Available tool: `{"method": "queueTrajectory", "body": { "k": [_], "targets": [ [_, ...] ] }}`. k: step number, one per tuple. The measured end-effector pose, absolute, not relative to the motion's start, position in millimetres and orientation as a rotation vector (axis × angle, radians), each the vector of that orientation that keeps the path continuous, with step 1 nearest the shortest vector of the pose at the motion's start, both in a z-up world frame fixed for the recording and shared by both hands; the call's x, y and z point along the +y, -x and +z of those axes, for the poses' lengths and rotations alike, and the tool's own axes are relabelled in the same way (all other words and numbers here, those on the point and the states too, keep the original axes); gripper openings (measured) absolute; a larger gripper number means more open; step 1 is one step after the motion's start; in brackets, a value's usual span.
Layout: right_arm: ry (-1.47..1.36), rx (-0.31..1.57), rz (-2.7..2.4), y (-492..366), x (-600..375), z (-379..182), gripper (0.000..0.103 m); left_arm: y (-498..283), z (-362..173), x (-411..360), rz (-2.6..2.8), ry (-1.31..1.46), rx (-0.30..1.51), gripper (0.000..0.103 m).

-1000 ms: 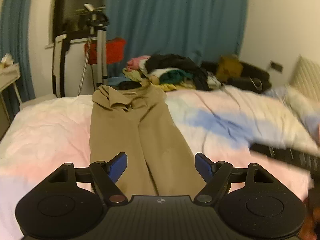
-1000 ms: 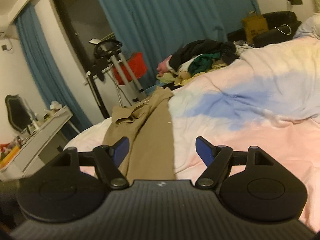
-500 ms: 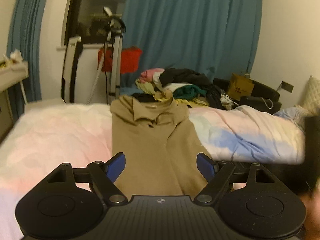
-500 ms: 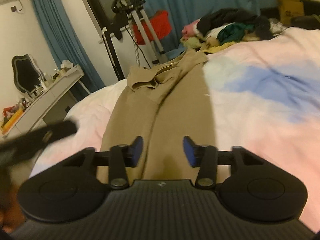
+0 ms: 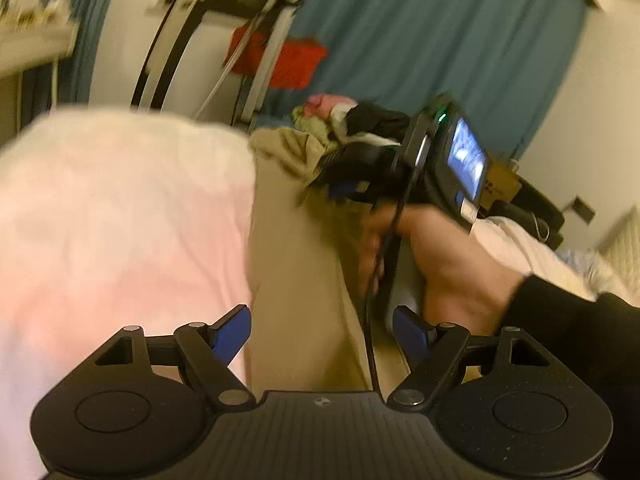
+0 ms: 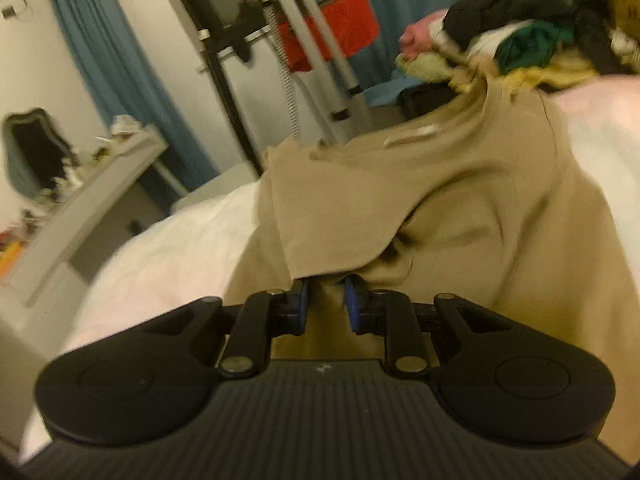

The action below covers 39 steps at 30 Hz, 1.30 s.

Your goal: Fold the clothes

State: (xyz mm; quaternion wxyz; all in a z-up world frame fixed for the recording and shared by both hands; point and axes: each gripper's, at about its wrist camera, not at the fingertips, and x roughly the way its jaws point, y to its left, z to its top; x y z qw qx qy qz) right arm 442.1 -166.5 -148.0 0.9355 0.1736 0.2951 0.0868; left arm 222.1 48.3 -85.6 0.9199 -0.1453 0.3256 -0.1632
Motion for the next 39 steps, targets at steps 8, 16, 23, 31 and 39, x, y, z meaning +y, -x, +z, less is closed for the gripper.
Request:
{"method": "queueTrajectory", "body": {
  "k": [8, 16, 23, 31, 39],
  "targets": [
    [-0.386, 0.477, -0.07, -502.4, -212.2, -144.6, 0.022, -233.2, -106.9, 54.4, -0.302, 0.345, 0.721, 0.08],
    [-0.333, 0.496, -0.112, -539.3, -238.0, -160.9, 0.019, -229.4, -114.6, 35.7, -0.319, 0.267, 0.723, 0.08],
    [-0.309, 0.452, -0.013, -468.4, -240.0, -120.2, 0.024, -223.9, -110.2, 27.8, -0.332, 0.224, 0.699, 0.079],
    [-0.269, 0.406, 0.07, -286.9, -242.8, -57.5, 0.024, -183.1, -76.2, 34.2, -0.349, 0.189, 0.614, 0.079],
    [-0.376, 0.478, 0.054, -134.5, -263.1, -58.0, 0.024, -110.3, -43.5, 26.5, -0.386, 0.092, 0.587, 0.079]
  ]
}}
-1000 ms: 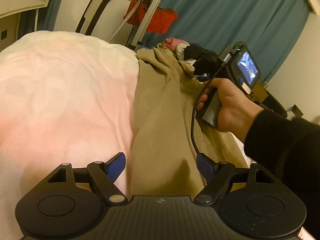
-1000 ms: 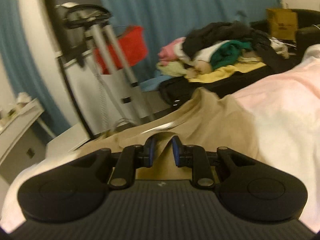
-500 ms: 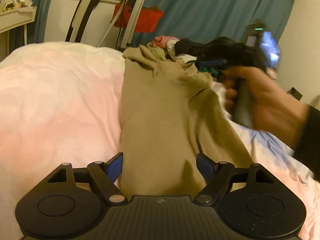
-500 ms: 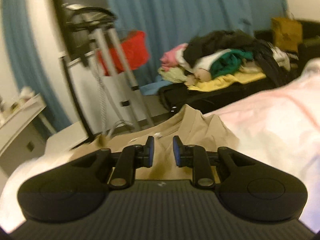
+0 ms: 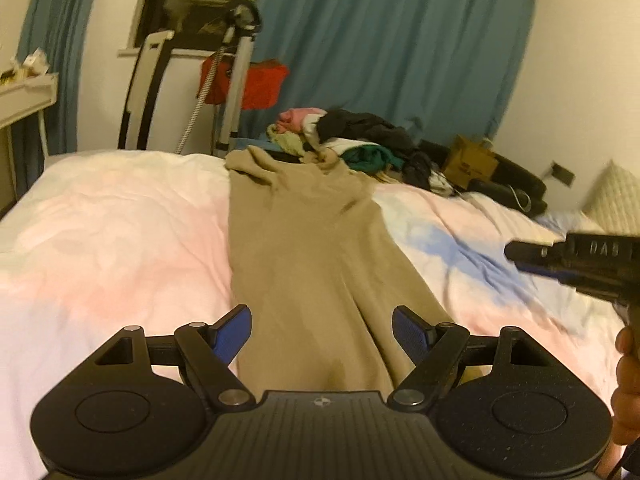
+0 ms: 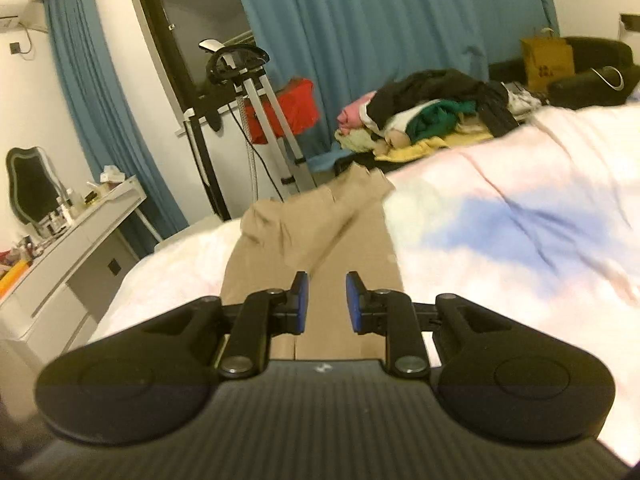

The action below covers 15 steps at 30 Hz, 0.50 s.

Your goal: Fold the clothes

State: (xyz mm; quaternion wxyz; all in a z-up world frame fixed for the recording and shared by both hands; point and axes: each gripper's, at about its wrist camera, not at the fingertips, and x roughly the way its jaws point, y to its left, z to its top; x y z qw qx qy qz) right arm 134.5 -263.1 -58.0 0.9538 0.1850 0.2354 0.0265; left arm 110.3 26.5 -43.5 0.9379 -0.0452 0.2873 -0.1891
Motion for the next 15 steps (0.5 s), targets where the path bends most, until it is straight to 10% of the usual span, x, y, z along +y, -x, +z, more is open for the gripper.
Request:
{"method": "queueTrajectory", "body": {
  "k": [3, 7, 15],
  "targets": [
    [-0.406, 0.5, 0.06, -97.4, -274.1, -68.6, 0.026, -78.8, -40.5, 19.8, -0.412, 0.037, 0.592, 0.078],
    [-0.486, 0.523, 0.064, -65.4, -290.4, -81.1, 0.069, -42.7, -44.8, 8.1, -0.493, -0.014, 0.616, 0.071],
    [-0.722, 0.533, 0.032, -38.4, -326.4, -102.4, 0.071, -7.6, -62.4, -39.5, -0.643, -0.234, 0.642, 0.057]
  ]
}}
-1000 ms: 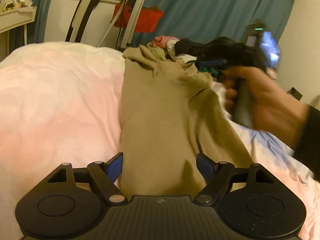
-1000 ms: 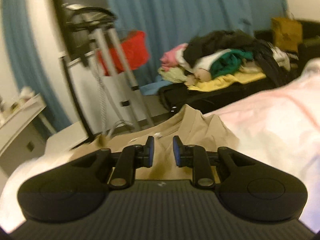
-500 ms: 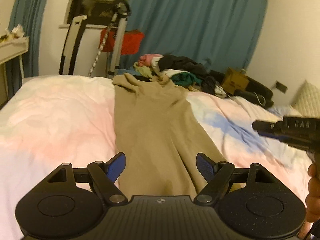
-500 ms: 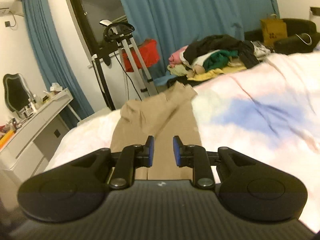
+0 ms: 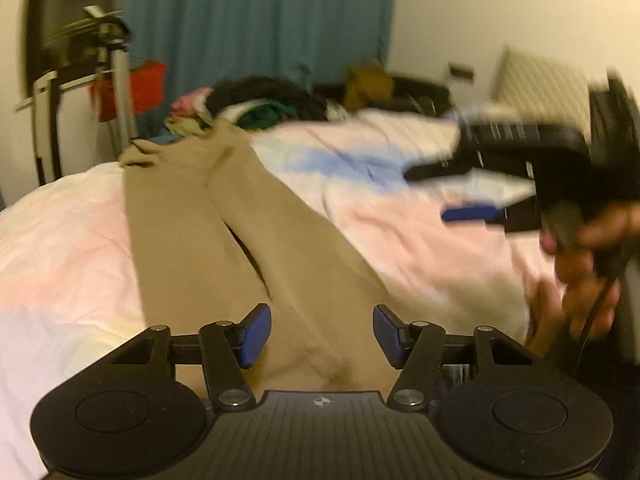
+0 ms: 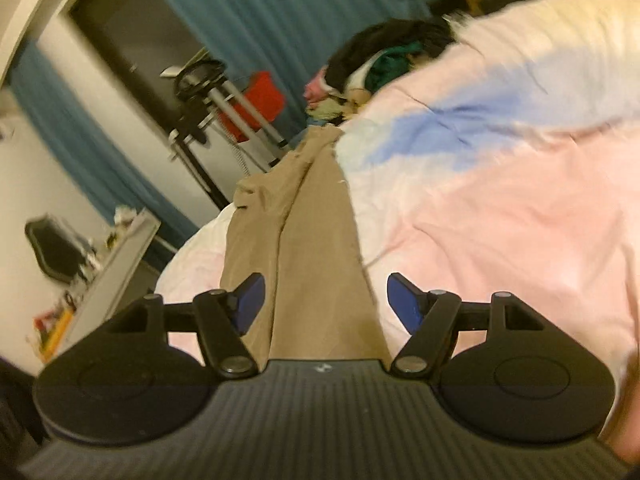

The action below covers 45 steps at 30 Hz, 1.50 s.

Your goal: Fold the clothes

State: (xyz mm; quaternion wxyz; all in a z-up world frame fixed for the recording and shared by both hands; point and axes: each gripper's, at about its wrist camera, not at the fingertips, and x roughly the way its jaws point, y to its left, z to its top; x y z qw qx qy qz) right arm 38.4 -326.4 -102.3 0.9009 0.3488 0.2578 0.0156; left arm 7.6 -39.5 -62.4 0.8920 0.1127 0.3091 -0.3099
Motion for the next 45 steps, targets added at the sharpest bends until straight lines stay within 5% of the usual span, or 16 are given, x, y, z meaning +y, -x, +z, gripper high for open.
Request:
{"method": "queueTrajectory", "body": {
  "k": [5, 7, 11, 24, 26, 28, 30, 33, 45],
  "targets": [
    [-0.779, 0.553, 0.016, -39.7, -333.1, -113.1, 0.071, -25.6, -92.5, -72.6, -0.577, -0.391, 0.754, 0.053],
    [-0.785, 0.561, 0.02, -41.0, -332.7, -114.8, 0.071, -35.4, -100.0, -76.1, -0.541, -0.399, 0.792, 0.044],
    [-0.772, 0.572, 0.031, -42.0, -330.0, -115.2, 0.071, -41.2, -100.7, -67.1, -0.54, -0.365, 0.801, 0.008],
    [-0.854, 0.736, 0.118, -54.0, -324.9, -139.6, 0.071, -25.1, -90.6, -59.4, -0.754, -0.404, 0.873, 0.004],
    [-0.885, 0.775, 0.098, -56.0, -327.4, -148.3, 0.071, -30.8, -88.2, -50.2, -0.769, -0.343, 0.911, 0.007],
    [-0.918, 0.807, 0.079, -57.0, -329.9, -156.0, 0.071, -36.6, -84.4, -37.5, -0.789, -0.258, 0.951, 0.023],
    [-0.975, 0.839, 0.063, -56.9, -333.7, -166.4, 0.071, -43.7, -79.1, -20.3, -0.788, -0.151, 0.978, 0.057],
    [-1.024, 0.891, 0.016, -57.7, -336.8, -180.7, 0.07, -58.8, -72.8, 11.6, -0.741, 0.058, 1.001, 0.079],
    [-1.097, 0.957, 0.177, -58.4, -324.1, -192.1, 0.064, -120.7, -120.5, 87.9, -0.332, 0.689, 1.179, 0.082]
  ]
}}
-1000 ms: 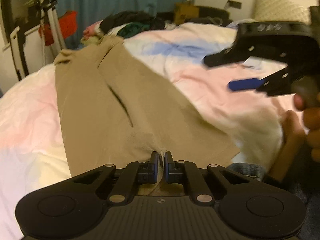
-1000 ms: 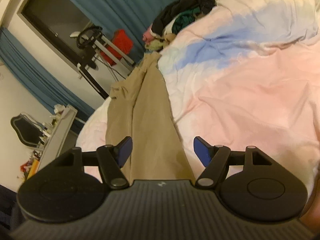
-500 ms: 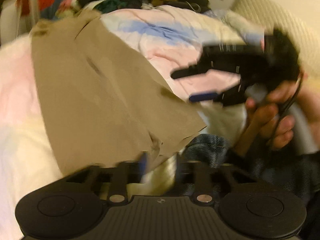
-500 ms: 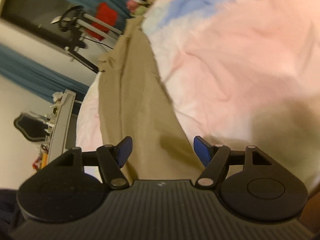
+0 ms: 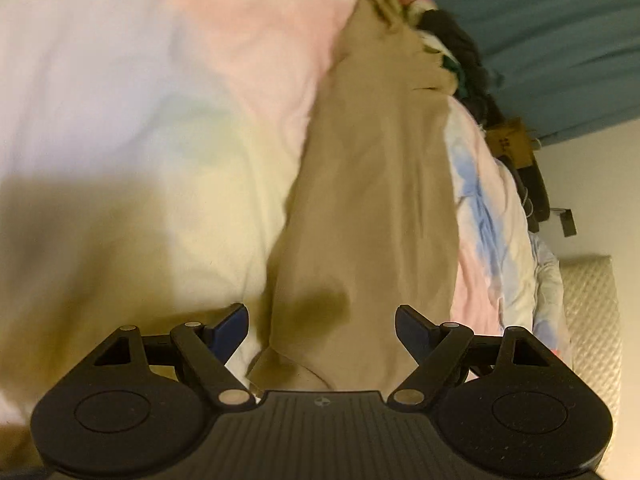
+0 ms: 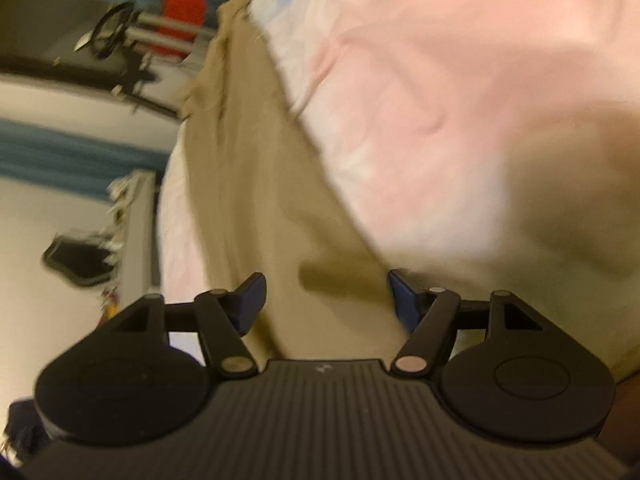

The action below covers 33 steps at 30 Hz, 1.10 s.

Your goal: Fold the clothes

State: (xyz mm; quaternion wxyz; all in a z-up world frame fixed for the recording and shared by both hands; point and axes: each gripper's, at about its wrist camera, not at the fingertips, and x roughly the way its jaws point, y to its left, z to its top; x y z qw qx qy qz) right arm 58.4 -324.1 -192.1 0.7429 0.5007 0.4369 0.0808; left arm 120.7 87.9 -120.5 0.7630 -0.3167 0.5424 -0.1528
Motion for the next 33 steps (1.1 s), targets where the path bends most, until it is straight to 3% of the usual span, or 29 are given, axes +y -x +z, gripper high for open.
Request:
{"method": "queueTrajectory", "body": {
  "k": [4, 7, 10, 12, 16, 18, 33],
  "targets": [
    [-1.045, 0.981, 0.143, -55.0, -316.2, -189.4, 0.059, -121.4, -122.2, 63.8, -0.387, 0.575, 1.234, 0.078],
    [-0.994, 0.997, 0.123, -52.5, -311.0, -187.2, 0.055, -118.3, -121.5, 49.5, -0.419, 0.502, 1.258, 0.06],
    [-0.909, 1.023, 0.158, -51.7, -300.8, -180.7, 0.054, -117.2, -116.6, 47.6, -0.386, 0.478, 1.259, 0.032],
    [-0.812, 1.055, 0.189, -50.4, -290.3, -173.8, 0.046, -116.1, -112.2, 52.0, -0.388, 0.507, 1.242, 0.013],
    [-0.662, 1.119, 0.26, -46.5, -270.8, -161.7, 0.018, -106.3, -102.2, 63.3, -0.399, 0.594, 1.169, 0.008],
    [-0.622, 1.114, 0.272, -45.3, -267.2, -152.8, 0.014, -101.1, -94.1, 69.5, -0.408, 0.646, 1.122, 0.007],
    [-0.707, 0.664, 0.339, -18.6, -314.4, 5.2, 0.011, -58.3, 19.1, 86.4, -0.568, 0.725, 0.802, 0.006]
  ]
}}
